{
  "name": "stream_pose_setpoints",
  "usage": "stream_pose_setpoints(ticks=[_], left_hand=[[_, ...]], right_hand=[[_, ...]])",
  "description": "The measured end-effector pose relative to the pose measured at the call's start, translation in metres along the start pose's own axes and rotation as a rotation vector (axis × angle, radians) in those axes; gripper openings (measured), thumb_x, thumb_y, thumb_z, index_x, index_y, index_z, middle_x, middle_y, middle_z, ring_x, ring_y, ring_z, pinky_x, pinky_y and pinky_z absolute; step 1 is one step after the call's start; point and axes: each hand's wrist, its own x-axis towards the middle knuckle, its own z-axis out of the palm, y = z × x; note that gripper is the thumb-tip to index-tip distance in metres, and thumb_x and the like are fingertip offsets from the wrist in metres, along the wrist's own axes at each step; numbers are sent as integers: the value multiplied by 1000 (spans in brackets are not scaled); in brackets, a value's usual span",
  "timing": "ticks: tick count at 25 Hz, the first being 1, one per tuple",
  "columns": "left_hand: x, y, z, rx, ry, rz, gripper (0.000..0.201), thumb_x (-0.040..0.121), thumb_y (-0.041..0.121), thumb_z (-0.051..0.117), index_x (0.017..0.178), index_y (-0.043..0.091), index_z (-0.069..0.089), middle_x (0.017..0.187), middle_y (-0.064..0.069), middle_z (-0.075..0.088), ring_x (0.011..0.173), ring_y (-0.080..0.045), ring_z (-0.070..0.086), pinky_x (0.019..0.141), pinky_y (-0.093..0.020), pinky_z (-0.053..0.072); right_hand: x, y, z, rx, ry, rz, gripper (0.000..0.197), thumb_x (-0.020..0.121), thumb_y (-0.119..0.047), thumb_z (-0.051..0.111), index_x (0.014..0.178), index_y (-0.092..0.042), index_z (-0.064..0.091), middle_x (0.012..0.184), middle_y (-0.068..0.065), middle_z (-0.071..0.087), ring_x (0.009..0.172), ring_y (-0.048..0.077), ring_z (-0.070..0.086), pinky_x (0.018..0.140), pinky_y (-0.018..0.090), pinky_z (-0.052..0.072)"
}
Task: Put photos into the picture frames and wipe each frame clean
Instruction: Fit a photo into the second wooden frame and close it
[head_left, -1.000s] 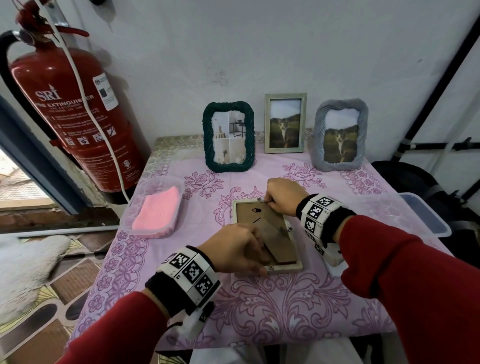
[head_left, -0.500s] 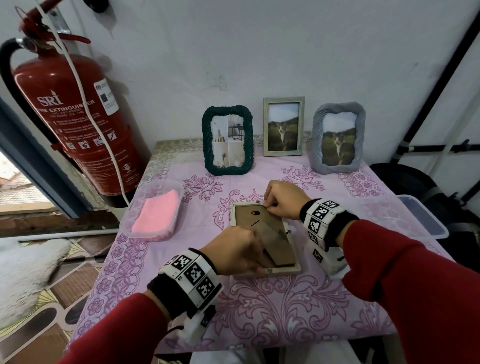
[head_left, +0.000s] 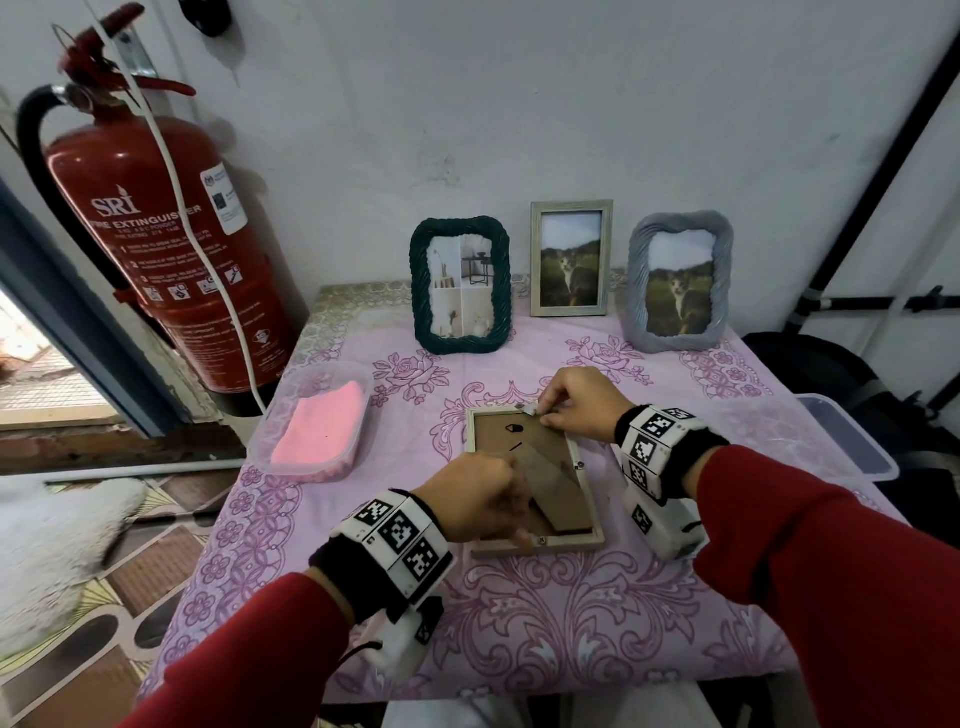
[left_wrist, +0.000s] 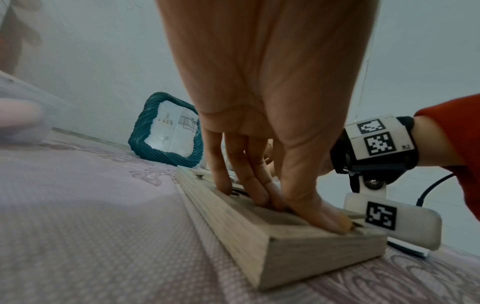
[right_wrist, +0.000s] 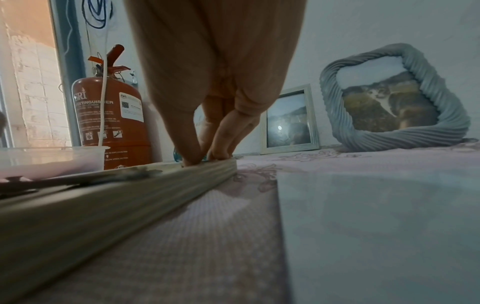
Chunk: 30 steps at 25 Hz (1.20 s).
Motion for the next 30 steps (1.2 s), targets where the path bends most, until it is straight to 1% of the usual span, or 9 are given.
stream_pose_setpoints(ticks=[5, 10, 14, 17, 18, 20, 24, 28, 30], left_hand=[[1, 0, -1, -27, -2, 7, 22, 75, 29, 73, 92, 16, 72, 107, -3, 61, 98, -15, 54, 79, -23, 36], [-2, 0, 2, -102, 66, 35, 17, 76, 21, 71, 93, 16, 72, 102, -5, 61, 95, -15, 55, 84, -27, 41], [-3, -3, 7, -146, 140, -36, 22, 73, 28, 75, 89, 13, 70, 97, -7, 61, 87, -16, 54, 77, -27, 40], [-5, -6, 10, -143, 145, -43, 26, 75, 32, 74, 85, 8, 71, 98, -8, 60, 79, -11, 49, 70, -23, 37], [-6, -7, 10, -147, 140, -24, 26, 76, 31, 74, 86, 7, 71, 99, -8, 60, 80, -13, 50, 70, -23, 38], [-11, -9, 12, -202, 139, 18, 22, 76, 25, 74, 89, 6, 73, 105, -7, 60, 91, -16, 55, 78, -25, 42], [-17, -10, 19, -270, 166, 46, 17, 79, 17, 72, 93, 7, 74, 118, -3, 55, 105, -15, 54, 89, -27, 45], [-19, -12, 22, -361, 190, 57, 16, 79, 9, 71, 93, 3, 74, 118, -8, 51, 110, -18, 51, 94, -29, 45], [-19, -11, 25, -370, 201, 70, 20, 80, 7, 70, 99, 4, 73, 118, -9, 49, 112, -17, 48, 96, -26, 43]], right_hand=[[2, 0, 2, -7, -1, -3, 11, 78, -9, 71, 88, -5, 74, 95, 10, 73, 94, 21, 64, 87, 32, 51], [2, 4, 3, 19, 4, 6, 12, 79, -10, 71, 90, -6, 73, 99, 9, 70, 96, 20, 63, 88, 32, 51], [0, 6, 3, 33, 4, -14, 11, 79, -7, 70, 89, -8, 74, 101, 10, 65, 98, 21, 61, 89, 33, 50], [0, 5, 4, 34, 12, -12, 12, 79, -7, 70, 91, -9, 74, 103, 10, 64, 99, 21, 60, 90, 33, 49], [0, 5, 4, 30, 14, 0, 13, 80, -7, 70, 91, -10, 74, 104, 9, 64, 100, 21, 59, 90, 34, 49], [1, 6, 5, 20, 10, 16, 13, 80, -9, 69, 92, -12, 74, 106, 8, 64, 102, 20, 58, 92, 36, 49], [0, 7, 4, 69, 5, 26, 13, 79, -8, 70, 90, -13, 75, 102, 4, 63, 101, 19, 59, 93, 36, 48], [-4, 1, 1, 55, -17, 0, 19, 81, 0, 65, 87, -15, 76, 83, -16, 54, 100, 18, 60, 91, 33, 49], [-5, -2, 2, 14, -18, -20, 24, 83, 2, 62, 86, -17, 76, 86, -16, 53, 101, 17, 59, 89, 33, 49]])
